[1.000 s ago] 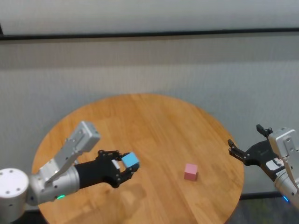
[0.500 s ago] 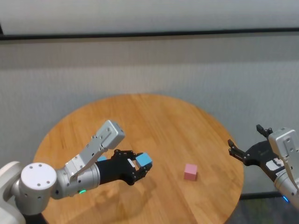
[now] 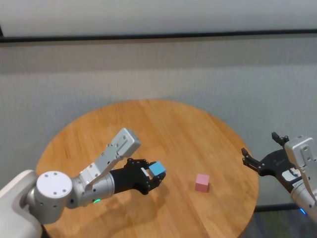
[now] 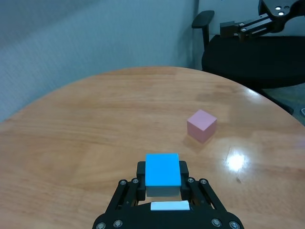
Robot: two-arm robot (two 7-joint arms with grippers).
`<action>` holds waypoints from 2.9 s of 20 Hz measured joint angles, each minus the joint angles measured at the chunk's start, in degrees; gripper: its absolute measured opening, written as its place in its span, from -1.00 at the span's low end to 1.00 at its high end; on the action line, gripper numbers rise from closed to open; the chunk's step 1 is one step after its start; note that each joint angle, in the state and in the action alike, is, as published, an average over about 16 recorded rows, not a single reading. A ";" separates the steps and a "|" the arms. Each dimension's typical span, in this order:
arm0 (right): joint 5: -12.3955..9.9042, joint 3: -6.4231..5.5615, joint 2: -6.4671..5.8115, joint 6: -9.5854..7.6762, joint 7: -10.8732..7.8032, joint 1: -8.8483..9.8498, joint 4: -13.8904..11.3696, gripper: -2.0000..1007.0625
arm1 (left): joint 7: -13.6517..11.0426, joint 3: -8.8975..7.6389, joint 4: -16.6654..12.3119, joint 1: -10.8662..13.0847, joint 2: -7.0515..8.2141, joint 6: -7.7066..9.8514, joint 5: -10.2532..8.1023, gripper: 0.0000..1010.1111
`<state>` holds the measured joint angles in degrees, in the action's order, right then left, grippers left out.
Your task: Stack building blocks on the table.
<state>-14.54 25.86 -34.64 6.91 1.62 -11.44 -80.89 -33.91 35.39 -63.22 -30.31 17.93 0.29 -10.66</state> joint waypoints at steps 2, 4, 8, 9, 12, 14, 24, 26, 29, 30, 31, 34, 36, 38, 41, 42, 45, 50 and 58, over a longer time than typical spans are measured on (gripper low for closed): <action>0.00 0.00 0.00 0.00 0.00 0.00 0.00 0.99 | 0.14 -0.02 2.00 -0.93 -1.14 0.00 0.25 -0.22; 0.00 0.00 0.00 0.00 0.00 0.00 0.00 0.99 | 0.28 -0.07 4.13 -1.93 -2.32 -0.01 0.48 -0.22; 0.00 0.00 0.00 0.00 0.00 0.00 0.00 1.00 | 0.53 -0.25 8.87 -4.10 -4.62 -0.33 0.98 -0.22; 0.00 0.00 0.00 0.00 0.00 0.00 0.00 0.99 | 0.59 -0.32 10.22 -4.69 -5.19 -0.50 1.12 -0.22; 0.00 0.00 0.00 0.00 0.00 0.00 0.00 1.00 | 0.76 -0.52 14.38 -6.44 -6.79 -1.22 1.62 -0.22; 0.00 0.00 0.00 0.00 0.00 0.00 0.00 1.00 | 0.85 -0.68 17.05 -7.51 -7.70 -1.84 1.99 -0.22; 0.00 0.00 0.00 0.00 0.00 0.00 0.00 0.99 | 0.97 -1.83 26.19 -10.93 -10.37 -4.49 3.31 -0.22; 0.00 0.00 0.00 0.00 0.00 0.00 0.00 0.99 | 1.04 -2.07 26.99 -11.25 -10.59 -4.77 3.49 -0.22; 0.00 0.00 0.00 0.00 0.00 0.00 0.00 0.99 | 1.19 -2.41 27.69 -11.56 -10.78 -4.99 3.78 -0.21; 0.00 0.00 0.00 0.00 0.00 0.00 0.00 0.99 | 1.25 -2.51 27.82 -11.63 -10.82 -5.03 3.89 -0.20; 0.00 0.00 0.00 0.00 0.00 0.00 0.00 0.99 | 1.30 -2.60 27.92 -11.69 -10.84 -5.07 4.00 -0.18; 0.00 0.00 0.00 0.00 0.00 0.00 0.00 0.99 | 1.42 -2.86 28.07 -11.81 -10.87 -5.15 4.36 -0.11; 0.00 0.00 0.00 0.00 0.00 0.00 0.00 1.00 | 1.47 -3.03 27.99 -11.81 -10.82 -5.14 4.59 -0.04; 0.00 0.00 0.00 0.00 0.00 0.00 0.00 1.00 | 1.46 -3.28 27.50 -11.64 -10.66 -4.98 4.81 0.05; 0.00 0.00 0.00 0.00 0.00 0.00 0.00 1.00 | 1.32 -3.74 25.55 -10.93 -10.00 -4.39 4.94 0.22; 0.00 0.00 0.00 0.00 0.00 0.00 0.00 1.00 | 1.22 -3.92 24.55 -10.55 -9.67 -4.11 4.90 0.28; 0.00 0.00 0.00 0.00 0.00 0.00 0.00 1.00 | 0.83 -4.60 20.56 -9.03 -8.27 -3.08 4.49 0.47; 0.00 0.00 0.00 0.00 0.00 0.00 0.00 1.00 | -0.03 -6.07 12.02 -5.60 -4.94 -1.09 2.94 0.74; 0.00 0.00 0.00 0.00 0.00 0.00 0.00 1.00 | -1.42 -8.99 -1.82 1.11 2.12 0.90 -1.24 0.96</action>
<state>-14.54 25.86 -34.64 6.90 1.62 -11.44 -80.89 -35.34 26.40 -65.04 -29.20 20.05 1.18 -11.90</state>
